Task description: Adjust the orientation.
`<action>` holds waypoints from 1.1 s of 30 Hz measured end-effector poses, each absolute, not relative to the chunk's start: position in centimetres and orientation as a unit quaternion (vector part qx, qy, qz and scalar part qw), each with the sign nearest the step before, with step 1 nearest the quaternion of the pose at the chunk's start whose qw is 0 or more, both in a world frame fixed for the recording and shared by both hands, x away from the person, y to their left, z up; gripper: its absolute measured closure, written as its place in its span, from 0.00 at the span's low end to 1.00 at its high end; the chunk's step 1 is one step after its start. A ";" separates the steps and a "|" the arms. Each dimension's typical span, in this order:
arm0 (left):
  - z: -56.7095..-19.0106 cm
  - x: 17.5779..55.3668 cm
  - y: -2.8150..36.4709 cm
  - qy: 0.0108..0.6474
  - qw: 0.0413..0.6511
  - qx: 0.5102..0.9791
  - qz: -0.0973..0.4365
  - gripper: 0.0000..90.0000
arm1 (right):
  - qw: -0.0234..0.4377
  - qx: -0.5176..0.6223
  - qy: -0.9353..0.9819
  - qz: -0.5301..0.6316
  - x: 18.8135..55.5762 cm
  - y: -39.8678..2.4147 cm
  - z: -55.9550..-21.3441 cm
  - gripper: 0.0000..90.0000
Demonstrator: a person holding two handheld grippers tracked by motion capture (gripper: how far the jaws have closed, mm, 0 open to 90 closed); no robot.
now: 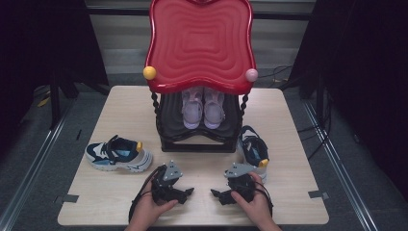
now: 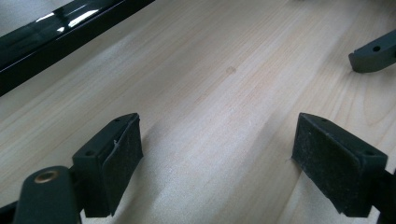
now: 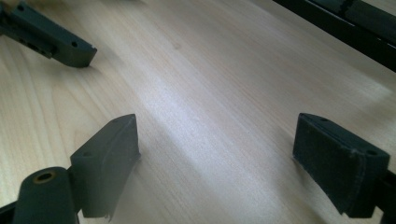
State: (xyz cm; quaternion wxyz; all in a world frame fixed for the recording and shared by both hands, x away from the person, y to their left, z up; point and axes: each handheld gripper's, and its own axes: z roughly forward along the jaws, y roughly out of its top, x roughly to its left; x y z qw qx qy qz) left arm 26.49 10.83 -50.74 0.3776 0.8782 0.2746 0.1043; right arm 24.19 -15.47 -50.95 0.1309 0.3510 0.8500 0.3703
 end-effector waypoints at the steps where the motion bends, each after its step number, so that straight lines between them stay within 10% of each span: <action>1: -50.7 26.5 10.8 0.274 0.377 0.878 0.104 0.17 | 0.131 0.352 0.851 0.367 24.1 -15.4 -50.9 0.15; 33: -48.9 28.1 12.4 0.319 0.358 0.872 0.103 0.21 | 0.132 0.340 0.854 0.372 24.3 -15.4 -51.0 0.15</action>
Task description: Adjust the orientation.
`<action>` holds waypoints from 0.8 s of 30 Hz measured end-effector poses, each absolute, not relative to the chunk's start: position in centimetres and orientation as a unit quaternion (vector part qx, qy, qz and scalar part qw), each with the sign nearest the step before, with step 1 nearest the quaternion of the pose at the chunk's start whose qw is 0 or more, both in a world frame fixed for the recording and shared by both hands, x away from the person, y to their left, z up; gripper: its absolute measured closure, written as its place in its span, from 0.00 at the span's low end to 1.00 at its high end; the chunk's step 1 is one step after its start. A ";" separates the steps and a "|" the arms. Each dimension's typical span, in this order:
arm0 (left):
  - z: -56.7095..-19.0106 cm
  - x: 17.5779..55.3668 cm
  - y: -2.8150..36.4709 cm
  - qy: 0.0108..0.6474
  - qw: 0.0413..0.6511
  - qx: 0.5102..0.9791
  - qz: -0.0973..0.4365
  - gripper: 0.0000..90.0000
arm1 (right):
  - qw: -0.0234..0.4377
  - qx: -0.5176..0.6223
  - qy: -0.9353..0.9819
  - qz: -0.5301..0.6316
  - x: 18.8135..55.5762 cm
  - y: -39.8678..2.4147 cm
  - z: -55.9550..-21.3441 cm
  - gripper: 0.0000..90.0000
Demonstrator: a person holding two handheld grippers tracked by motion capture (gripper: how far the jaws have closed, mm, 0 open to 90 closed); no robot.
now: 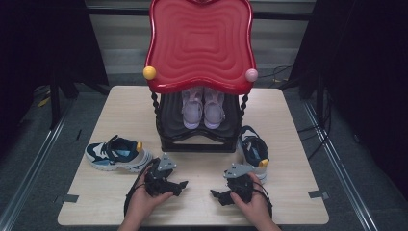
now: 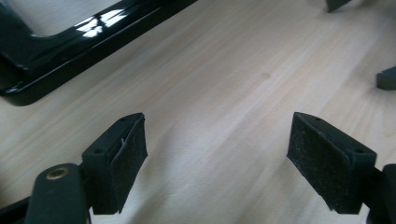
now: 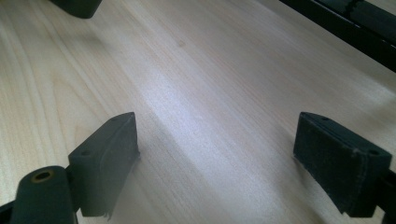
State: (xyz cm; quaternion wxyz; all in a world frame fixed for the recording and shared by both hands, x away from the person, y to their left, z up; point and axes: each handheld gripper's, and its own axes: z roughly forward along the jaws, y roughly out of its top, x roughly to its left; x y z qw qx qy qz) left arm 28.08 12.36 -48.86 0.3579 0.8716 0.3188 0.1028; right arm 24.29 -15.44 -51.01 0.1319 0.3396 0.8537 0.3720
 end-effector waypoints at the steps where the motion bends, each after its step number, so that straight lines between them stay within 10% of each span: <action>1: -48.8 28.2 12.5 0.320 0.355 0.872 0.106 0.22 | 0.132 0.340 0.854 0.372 24.3 -15.4 -51.0 0.15; 24: -48.9 30.2 15.1 0.374 0.331 0.854 0.145 0.22 | 0.127 0.336 0.856 0.372 24.4 -15.4 -51.0 0.14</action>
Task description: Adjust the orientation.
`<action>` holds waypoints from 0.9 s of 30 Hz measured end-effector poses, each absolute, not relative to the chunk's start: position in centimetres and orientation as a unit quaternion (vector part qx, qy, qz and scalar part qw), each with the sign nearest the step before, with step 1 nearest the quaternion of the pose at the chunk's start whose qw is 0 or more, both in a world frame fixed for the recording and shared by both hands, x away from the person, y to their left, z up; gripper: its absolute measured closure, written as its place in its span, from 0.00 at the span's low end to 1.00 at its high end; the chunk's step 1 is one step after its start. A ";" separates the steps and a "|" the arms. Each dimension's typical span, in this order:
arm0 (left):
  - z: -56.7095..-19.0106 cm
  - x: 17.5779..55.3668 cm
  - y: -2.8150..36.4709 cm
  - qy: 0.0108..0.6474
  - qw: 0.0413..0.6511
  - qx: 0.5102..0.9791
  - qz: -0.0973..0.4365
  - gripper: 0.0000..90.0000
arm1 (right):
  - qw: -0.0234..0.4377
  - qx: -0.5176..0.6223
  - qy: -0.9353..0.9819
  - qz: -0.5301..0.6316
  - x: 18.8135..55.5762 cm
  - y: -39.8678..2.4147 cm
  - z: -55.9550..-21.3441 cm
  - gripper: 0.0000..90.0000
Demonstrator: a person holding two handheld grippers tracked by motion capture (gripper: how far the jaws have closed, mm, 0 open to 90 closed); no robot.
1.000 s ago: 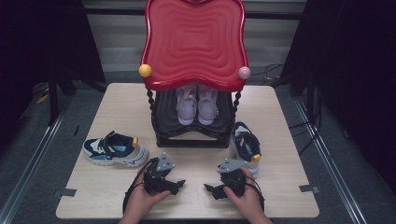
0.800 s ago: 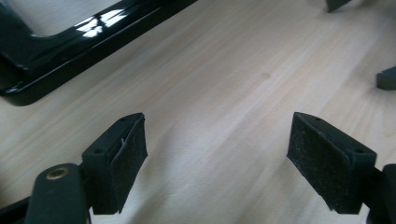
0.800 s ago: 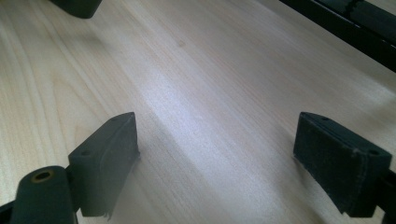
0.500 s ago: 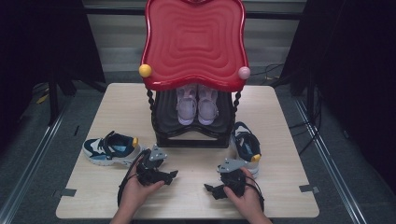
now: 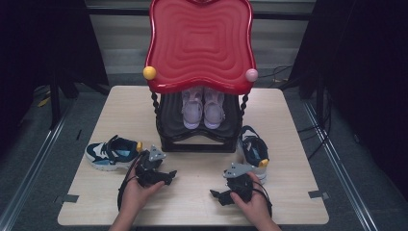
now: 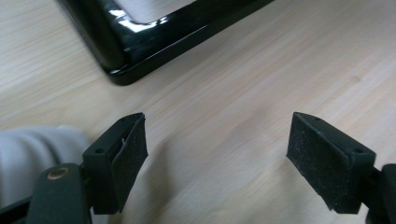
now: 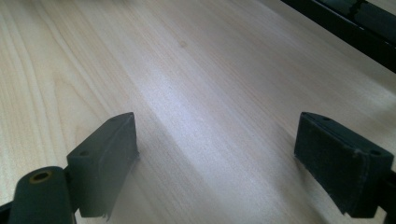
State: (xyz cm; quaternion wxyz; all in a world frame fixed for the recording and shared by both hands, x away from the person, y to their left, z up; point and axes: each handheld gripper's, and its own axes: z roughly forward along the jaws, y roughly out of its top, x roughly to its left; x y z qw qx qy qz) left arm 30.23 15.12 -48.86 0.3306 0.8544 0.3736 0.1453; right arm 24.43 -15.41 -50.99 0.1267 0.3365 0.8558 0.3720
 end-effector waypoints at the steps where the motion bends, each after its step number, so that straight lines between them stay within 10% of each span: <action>1: -48.8 30.2 15.3 0.375 0.329 0.854 0.148 0.22 | 0.127 0.336 0.856 0.372 24.4 -15.4 -51.0 0.14; 27: -47.0 28.3 16.9 0.368 0.329 0.860 0.134 0.32 | 0.126 0.334 0.857 0.372 24.5 -15.4 -51.0 0.14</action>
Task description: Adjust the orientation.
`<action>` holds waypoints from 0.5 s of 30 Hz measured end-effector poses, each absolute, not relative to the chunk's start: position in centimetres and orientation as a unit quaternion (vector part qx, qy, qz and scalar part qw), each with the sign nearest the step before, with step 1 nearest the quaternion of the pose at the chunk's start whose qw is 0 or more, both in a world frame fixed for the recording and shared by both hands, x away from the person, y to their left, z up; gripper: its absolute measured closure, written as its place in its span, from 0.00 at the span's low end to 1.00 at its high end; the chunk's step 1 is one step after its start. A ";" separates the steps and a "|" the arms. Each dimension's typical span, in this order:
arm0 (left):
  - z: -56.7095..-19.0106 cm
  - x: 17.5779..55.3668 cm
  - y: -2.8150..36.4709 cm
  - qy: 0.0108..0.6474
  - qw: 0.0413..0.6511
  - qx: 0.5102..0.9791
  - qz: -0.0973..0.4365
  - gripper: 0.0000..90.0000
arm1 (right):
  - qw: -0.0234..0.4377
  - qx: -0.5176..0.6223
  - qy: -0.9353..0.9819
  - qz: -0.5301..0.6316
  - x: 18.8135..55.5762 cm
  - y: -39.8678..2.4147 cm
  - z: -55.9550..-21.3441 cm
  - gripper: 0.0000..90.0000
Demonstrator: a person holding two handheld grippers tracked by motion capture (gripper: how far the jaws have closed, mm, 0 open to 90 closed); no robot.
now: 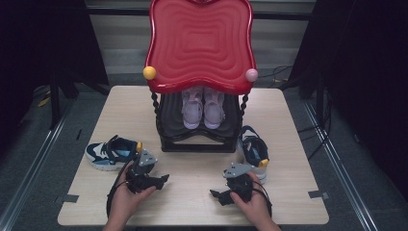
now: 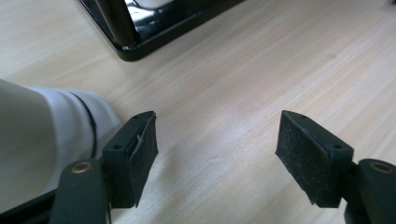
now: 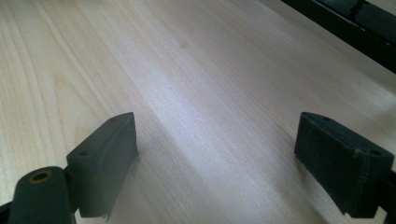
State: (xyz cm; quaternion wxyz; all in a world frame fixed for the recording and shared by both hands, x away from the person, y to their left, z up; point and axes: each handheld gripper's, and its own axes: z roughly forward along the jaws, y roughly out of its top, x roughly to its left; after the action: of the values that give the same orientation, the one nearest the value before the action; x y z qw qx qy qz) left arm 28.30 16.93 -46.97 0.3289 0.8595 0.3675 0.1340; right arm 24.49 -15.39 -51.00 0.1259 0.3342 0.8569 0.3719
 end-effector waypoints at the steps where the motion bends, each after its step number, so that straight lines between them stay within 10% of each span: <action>1: -46.6 28.3 17.0 0.369 0.330 0.858 0.135 0.32 | 0.126 0.334 0.857 0.372 24.5 -15.4 -51.0 0.14; 15: -39.9 29.3 19.7 0.398 0.335 0.836 0.175 0.33 | 0.126 0.335 0.857 0.372 24.5 -15.4 -51.0 0.14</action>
State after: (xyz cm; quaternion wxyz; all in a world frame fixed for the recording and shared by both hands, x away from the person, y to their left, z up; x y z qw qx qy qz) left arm 29.30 19.69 -39.90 0.3350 0.8360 0.3976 0.1754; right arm 24.49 -15.39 -51.00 0.1256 0.3346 0.8567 0.3718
